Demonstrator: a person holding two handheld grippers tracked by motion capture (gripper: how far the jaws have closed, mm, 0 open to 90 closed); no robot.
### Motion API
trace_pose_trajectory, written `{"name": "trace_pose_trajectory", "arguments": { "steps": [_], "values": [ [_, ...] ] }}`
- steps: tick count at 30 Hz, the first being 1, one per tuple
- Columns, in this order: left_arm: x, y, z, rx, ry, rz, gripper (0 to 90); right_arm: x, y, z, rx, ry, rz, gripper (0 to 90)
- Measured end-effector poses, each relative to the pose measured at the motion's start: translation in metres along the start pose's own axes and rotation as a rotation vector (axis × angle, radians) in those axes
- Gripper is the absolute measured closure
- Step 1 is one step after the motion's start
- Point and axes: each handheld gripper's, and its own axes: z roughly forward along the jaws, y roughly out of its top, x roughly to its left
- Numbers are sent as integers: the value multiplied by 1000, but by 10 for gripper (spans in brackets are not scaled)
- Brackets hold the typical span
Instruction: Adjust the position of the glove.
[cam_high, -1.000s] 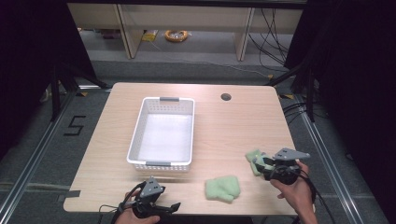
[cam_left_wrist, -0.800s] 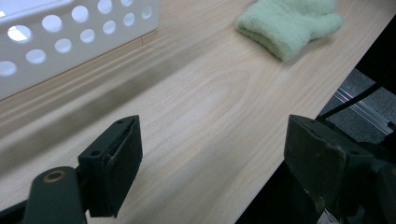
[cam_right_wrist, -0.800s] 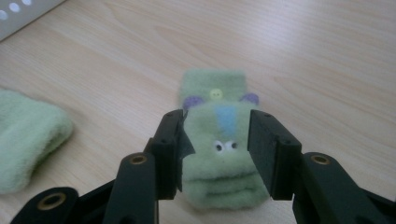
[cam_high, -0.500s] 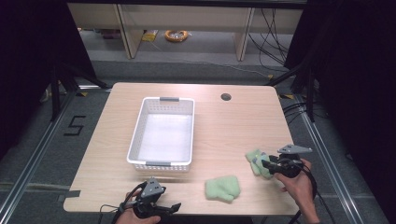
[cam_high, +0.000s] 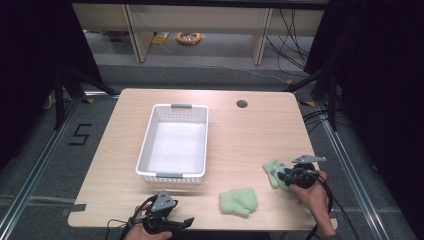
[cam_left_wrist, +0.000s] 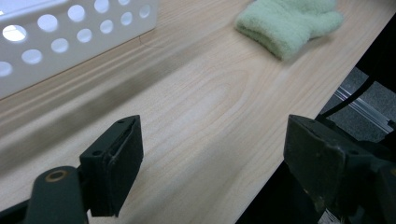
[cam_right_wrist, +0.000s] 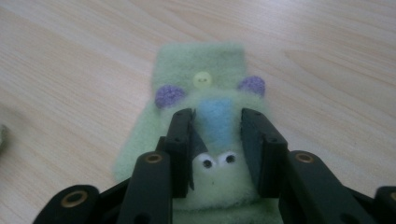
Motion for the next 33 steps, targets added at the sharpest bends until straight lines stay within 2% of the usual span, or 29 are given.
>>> {"name": "trace_pose_trajectory", "arguments": {
  "steps": [1, 2, 3, 4, 5, 6, 7, 8, 9, 10, 11, 13, 14, 15, 17, 18, 19, 20, 21, 22, 23, 24, 25, 28, 29, 31, 33],
  "values": [
    [0, 0, 0, -1, 1, 1, 196, 0, 0, 0, -2, -5, -12, 679],
    [0, 0, 0, 2, 0, 0, 196, 0, 0, 0, -5, 2, -8, 739],
    [0, 0, 0, 2, 0, 0, 196, -3, -1, 1, -18, -6, -41, 777],
    [-1, 0, 0, -3, 2, 0, 196, -3, -1, 0, -20, 8, -26, 820],
    [-1, 0, 1, -12, 2, -10, 196, -5, -1, 2, -19, 44, -24, 849],
    [-1, 0, 1, -13, 2, -9, 196, -9, -2, 4, -50, 62, -80, 859],
    [-1, 0, 1, -9, -2, -8, 197, -8, -2, 4, -45, 67, -70, 864],
    [-1, 0, 1, -12, 2, -10, 197, -7, -3, 1, -51, 51, -43, 875],
    [-1, 0, 1, -12, 2, -10, 197, -7, -3, 1, -51, 51, -43, 875],
    [0, 0, 0, -7, 3, -4, 197, -9, -3, 1, -68, 60, -62, 877],
    [-1, 0, 1, -13, 2, -11, 197, -7, -2, -1, -69, 77, -43, 879],
    [0, 0, 0, -2, 1, 2, 197, -7, -1, -5, -91, 77, -60, 881],
    [0, 0, 0, -7, 1, -3, 197, -3, 0, -10, -94, 85, -41, 882],
    [-1, -1, 1, -11, 0, -26, 197, -3, 2, -16, -120, 95, -69, 882],
    [0, 0, 0, -7, 2, -3, 197, -2, 3, -20, -132, 95, -72, 882],
    [0, 0, 0, -9, 1, -10, 197, -1, 3, -24, -139, 93, -87, 883],
    [-1, -1, 0, -10, 0, -24, 197, 3, 4, -29, -146, 91, -69, 883],
    [-1, -1, 1, -12, 1, -23, 197, 2, 5, -31, -154, 93, -91, 882],
    [0, 0, 0, -11, 1, -1, 197, 6, 5, -36, -152, 107, -78, 882],
    [0, 0, 0, -10, 2, -2, 197, 6, 7, -38, -170, 106, -121, 883],
    [0, 0, 0, -12, 2, -3, 197, 7, 7, -40, -180, 103, -130, 883],
    [-1, -1, 1, -13, 0, -26, 197, 10, 8, -43, -179, 116, -142, 883],
    [0, 0, 0, -8, 2, -4, 197, 16, 8, -46, -177, 127, -125, 883],
    [0, 0, 0, -9, 2, -5, 197, 27, 12, -54, -198, 153, -163, 882],
    [0, 0, 0, -8, 2, -3, 197, 32, 12, -57, -193, 165, -154, 882],
    [0, 0, 0, -7, -1, -5, 198, 35, 13, -59, -224, 177, -199, 882],
    [0, 0, 0, -14, 0, -15, 198, 44, 13, -60, -223, 213, -192, 882]
  ]
}}
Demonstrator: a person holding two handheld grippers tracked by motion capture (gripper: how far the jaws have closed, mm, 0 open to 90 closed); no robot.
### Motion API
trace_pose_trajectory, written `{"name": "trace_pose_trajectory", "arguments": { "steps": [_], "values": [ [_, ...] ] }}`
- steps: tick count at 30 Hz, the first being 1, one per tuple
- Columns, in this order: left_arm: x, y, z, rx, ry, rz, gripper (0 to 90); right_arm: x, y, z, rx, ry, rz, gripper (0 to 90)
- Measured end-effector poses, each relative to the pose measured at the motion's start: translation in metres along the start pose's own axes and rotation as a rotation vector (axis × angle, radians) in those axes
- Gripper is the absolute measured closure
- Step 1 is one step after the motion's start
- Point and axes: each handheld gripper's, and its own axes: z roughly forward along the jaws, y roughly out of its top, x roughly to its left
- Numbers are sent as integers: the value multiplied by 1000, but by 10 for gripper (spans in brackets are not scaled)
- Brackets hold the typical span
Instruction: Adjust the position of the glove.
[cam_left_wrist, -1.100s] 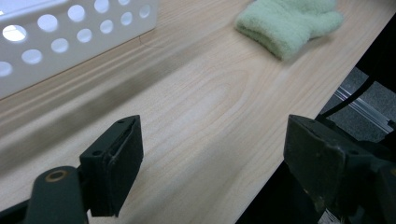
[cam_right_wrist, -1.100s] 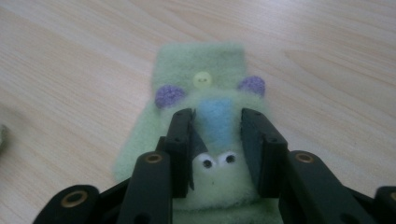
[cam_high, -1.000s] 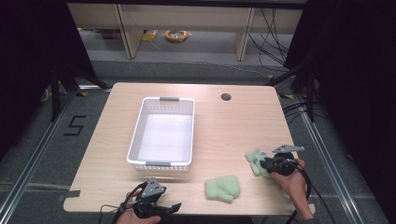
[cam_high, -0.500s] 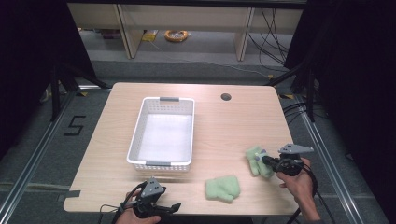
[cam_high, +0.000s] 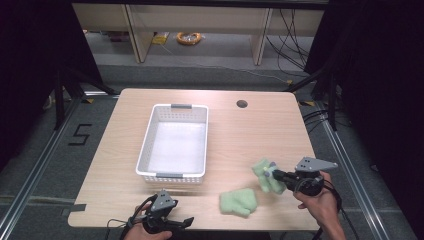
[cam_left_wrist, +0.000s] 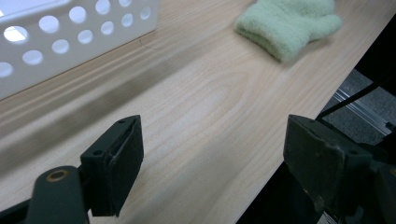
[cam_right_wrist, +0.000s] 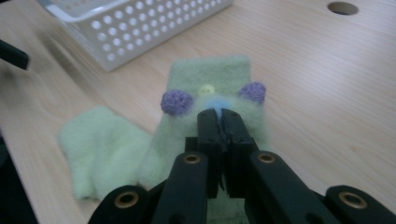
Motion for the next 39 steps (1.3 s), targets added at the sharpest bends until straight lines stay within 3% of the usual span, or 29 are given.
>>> {"name": "trace_pose_trajectory", "arguments": {
  "steps": [2, 3, 5, 6, 7, 9, 10, 13, 16, 17, 18, 20, 22, 23, 25, 27, 29, 30, 32, 34, 39],
  "values": [
    [-2, 0, 1, 0, -10, -23, 198, 8, 2, 2, 6, 35, -11, 882],
    [-1, 0, 2, -6, -13, -15, 199, 12, 4, 4, -3, 42, -37, 882],
    [-2, 2, 2, -15, -27, -25, 199, 19, 6, 6, 2, 78, -50, 882],
    [-1, 4, 2, -5, -33, -12, 199, 23, 6, 7, 10, 88, -46, 882],
    [-3, 5, 3, -24, -34, -29, 200, 25, 7, 9, 0, 94, -77, 882],
    [-5, 9, 4, -30, -39, -39, 200, 33, 7, 13, 10, 120, -92, 882],
    [-5, 11, 5, -27, -30, -9, 200, 36, 6, 14, 22, 130, -93, 882],
    [-11, 19, 8, -38, -53, -15, 200, 45, 4, 22, 45, 171, -111, 881],
    [-14, 26, 12, -50, -61, 4, 199, 50, 3, 28, 48, 190, -129, 881],
    [-13, 29, 12, -34, -65, 48, 199, 51, 3, 29, 59, 202, -133, 881],
    [-16, 32, 15, -55, -65, 34, 198, 53, 3, 29, 59, 193, -131, 881],
    [-18, 37, 20, -67, -73, 48, 198, 55, 3, 32, 66, 203, -147, 881],
    [-20, 42, 23, -68, -77, 57, 199, 59, 2, 34, 79, 214, -131, 881],
    [-21, 45, 23, -60, -80, 55, 200, 59, 2, 36, 77, 219, -154, 881],
    [-23, 51, 26, -62, -89, 89, 201, 61, 2, 38, 87, 230, -154, 881],
    [-26, 55, 30, -68, -100, 77, 207, 62, 2, 39, 83, 239, -164, 881],
    [-28, 60, 35, -62, -118, 100, 220, 64, 3, 40, 91, 248, -169, 881],
    [-31, 62, 38, -56, -125, 88, 238, 66, 3, 40, 88, 245, -173, 881],
    [-33, 66, 43, -52, -126, 117, 244, 66, 3, 41, 97, 253, -177, 881],
    [-36, 69, 48, -55, -131, 108, 248, 67, 2, 42, 92, 256, -188, 881],
    [-38, 74, 54, -58, -149, 137, 325, 69, 2, 43, 107, 278, -191, 880]
  ]
}}
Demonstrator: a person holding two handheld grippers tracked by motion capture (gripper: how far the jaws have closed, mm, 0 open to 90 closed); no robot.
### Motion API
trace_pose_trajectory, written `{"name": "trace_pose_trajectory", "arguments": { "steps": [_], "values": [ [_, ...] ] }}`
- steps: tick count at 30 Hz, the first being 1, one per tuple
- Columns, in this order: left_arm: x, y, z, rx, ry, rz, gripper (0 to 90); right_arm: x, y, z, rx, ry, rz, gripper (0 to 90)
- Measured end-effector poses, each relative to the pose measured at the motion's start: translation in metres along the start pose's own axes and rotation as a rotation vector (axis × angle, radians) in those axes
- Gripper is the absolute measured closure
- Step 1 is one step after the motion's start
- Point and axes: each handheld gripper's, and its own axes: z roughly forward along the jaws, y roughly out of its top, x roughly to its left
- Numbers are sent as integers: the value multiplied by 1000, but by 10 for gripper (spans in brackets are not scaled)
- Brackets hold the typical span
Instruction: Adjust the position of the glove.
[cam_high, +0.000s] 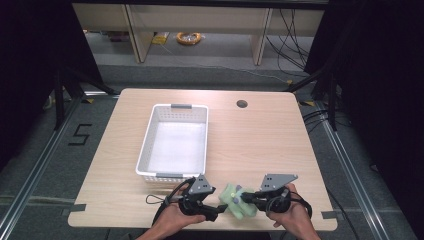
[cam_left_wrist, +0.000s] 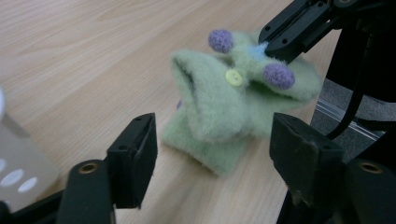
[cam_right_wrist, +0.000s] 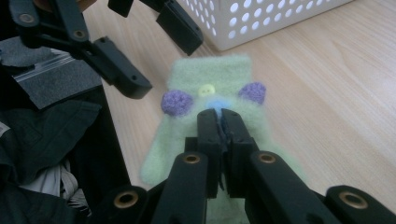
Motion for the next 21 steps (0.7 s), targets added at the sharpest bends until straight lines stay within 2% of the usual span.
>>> {"name": "trace_pose_trajectory", "arguments": {
  "steps": [2, 4, 5, 7, 8, 9, 10, 11, 12, 13, 14, 15, 16, 17, 18, 19, 21],
  "values": [
    [0, 2, 1, -3, -13, -3, 356, 1, 0, 0, -2, -9, -11, 881],
    [1, 3, 2, 5, -22, 3, 397, 2, 1, -1, 7, -5, -1, 880],
    [0, 3, 3, 8, -23, -15, 397, 2, 1, -1, 7, -5, -1, 880],
    [1, 4, 3, 10, -34, 19, 473, 2, 2, -1, 5, -4, -12, 880],
    [-1, 4, 4, 0, -42, -2, 473, 2, 2, -1, 5, -4, -12, 880],
    [-1, 4, 4, 13, -42, 20, 509, 3, 2, -1, 3, -8, -13, 881],
    [-3, 4, 4, 23, -36, 22, 589, 3, 4, -1, 2, -6, -34, 881],
    [-4, 4, 3, 28, -35, 28, 589, 3, 4, -1, 2, -6, -34, 881],
    [-3, 4, 3, 40, -30, 62, 631, 4, 5, -2, 7, -13, -31, 881],
    [-5, 4, 3, 41, -26, 48, 721, 3, 8, -4, 15, -17, -50, 882],
    [-7, 4, 3, 43, -28, 51, 748, 4, 9, -4, 13, -19, -52, 881],
    [-9, 4, 3, 41, -28, 56, 748, 4, 9, -4, 13, -19, -52, 881],
    [-11, 4, 2, 47, -19, 37, 773, 2, 11, -4, 11, -23, -71, 882],
    [-12, 4, 3, 44, -29, 41, 792, 2, 13, -4, 17, -24, -74, 882],
    [-13, 4, 3, 43, -38, 17, 804, 0, 14, -4, 18, -31, -84, 882],
    [-13, 5, 4, 45, -41, 23, 812, -1, 16, -5, 22, -36, -79, 881],
    [-15, 5, 7, 47, -61, -7, 828, -4, 21, -4, 29, -25, -99, 882]
  ]
}}
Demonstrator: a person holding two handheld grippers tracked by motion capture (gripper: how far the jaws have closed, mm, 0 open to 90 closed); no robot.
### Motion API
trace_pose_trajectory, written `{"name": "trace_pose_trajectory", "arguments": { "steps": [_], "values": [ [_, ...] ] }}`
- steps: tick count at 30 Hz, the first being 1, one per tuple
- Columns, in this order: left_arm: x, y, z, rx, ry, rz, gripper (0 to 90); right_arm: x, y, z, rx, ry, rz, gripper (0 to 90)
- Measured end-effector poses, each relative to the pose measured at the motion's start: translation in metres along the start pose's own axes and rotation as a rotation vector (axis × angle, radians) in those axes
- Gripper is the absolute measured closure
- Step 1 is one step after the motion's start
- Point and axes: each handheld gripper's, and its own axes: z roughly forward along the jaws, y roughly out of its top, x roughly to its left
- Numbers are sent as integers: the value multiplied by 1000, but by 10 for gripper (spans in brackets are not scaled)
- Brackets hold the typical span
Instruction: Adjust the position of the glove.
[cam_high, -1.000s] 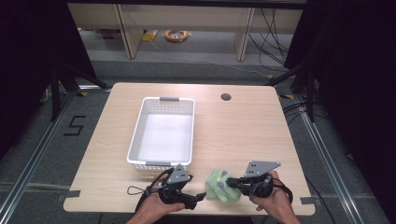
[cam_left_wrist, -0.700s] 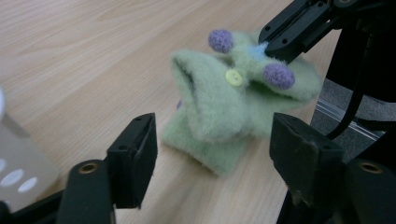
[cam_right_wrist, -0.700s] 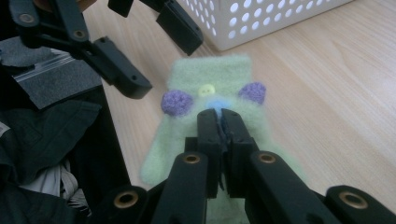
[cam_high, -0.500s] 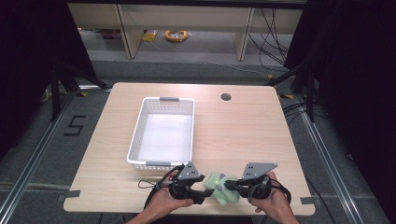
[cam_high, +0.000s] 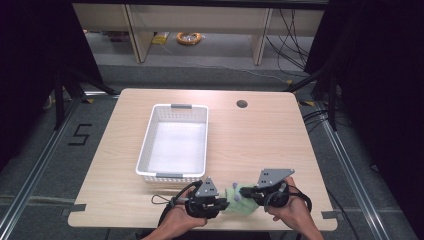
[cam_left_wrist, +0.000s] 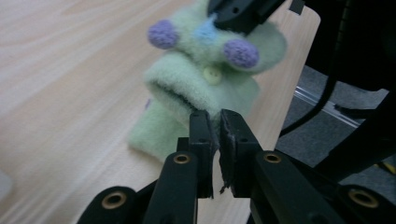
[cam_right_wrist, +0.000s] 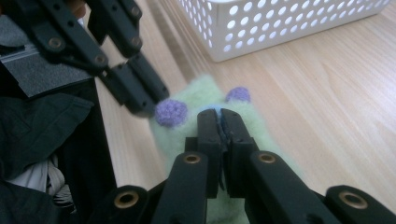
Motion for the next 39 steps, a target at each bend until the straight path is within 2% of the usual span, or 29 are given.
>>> {"name": "trace_pose_trajectory", "arguments": {
  "steps": [2, 5, 6, 7, 9, 10, 12, 14, 17, 20, 21, 22, 23, 24, 26, 27, 29, 30, 31, 33, 34, 36, 37, 39],
  "values": [
    [0, -1, 3, 9, -5, 6, 832, -2, 3, 3, 7, 12, 4, 882],
    [-1, -4, 6, 18, -15, -31, 832, -5, 2, 6, 27, 20, 15, 882],
    [1, -5, 5, 21, -26, -23, 833, -5, 2, 7, 30, 30, 21, 881],
    [1, -7, 5, 28, -31, -44, 834, -5, 0, 8, 21, 42, 21, 881],
    [2, -9, 3, 31, -38, -49, 834, -5, -2, 8, 21, 52, 34, 881],
    [4, -10, 2, 33, -36, -55, 834, -5, -3, 7, 20, 43, 50, 881],
    [4, -11, 1, 34, -34, -58, 835, -6, -3, 8, 27, 49, 51, 880],
    [7, -12, 3, 47, -31, -36, 833, -8, -5, 11, 25, 60, 74, 879],
    [8, -17, 8, 64, -39, -56, 823, -13, -10, 18, 30, 84, 79, 877],
    [10, -19, 9, 75, -25, -65, 802, -15, -15, 25, 53, 77, 109, 874],
    [9, -19, 9, 67, -35, -79, 795, -16, -17, 26, 59, 81, 112, 873],
    [11, -19, 9, 63, -33, -70, 787, -16, -17, 27, 63, 90, 112, 871],
    [11, -19, 9, 62, -30, -76, 779, -17, -18, 28, 63, 79, 119, 866],
    [12, -19, 9, 67, -32, -77, 774, -18, -19, 29, 64, 78, 117, 861],
    [13, -19, 9, 62, -32, -93, 764, -17, -21, 29, 63, 79, 145, 848],
    [15, -20, 9, 71, -26, -95, 757, -19, -22, 31, 61, 91, 126, 837],
    [15, -20, 9, 70, -31, -98, 736, -19, -23, 31, 62, 89, 145, 771],
    [15, -20, 8, 70, -31, -98, 726, -19, -23, 31, 62, 81, 149, 764],
    [15, -20, 8, 67, -32, -103, 707, -20, -23, 32, 52, 92, 143, 750],
    [14, -20, 7, 63, -35, -109, 652, -20, -22, 29, 37, 67, 168, 651],
    [14, -19, 6, 61, -29, -98, 635, -20, -22, 27, 27, 58, 186, 634],
    [12, -18, 6, 52, -17, -108, 589, -22, -22, 18, 2, 31, 209, 596],
    [13, -17, 7, 51, -7, -101, 572, -21, -23, 11, -11, -1, 240, 590],
    [11, -16, 7, 47, 0, -88, 552, -21, -25, 1, -16, -38, 256, 573]
  ]
}}
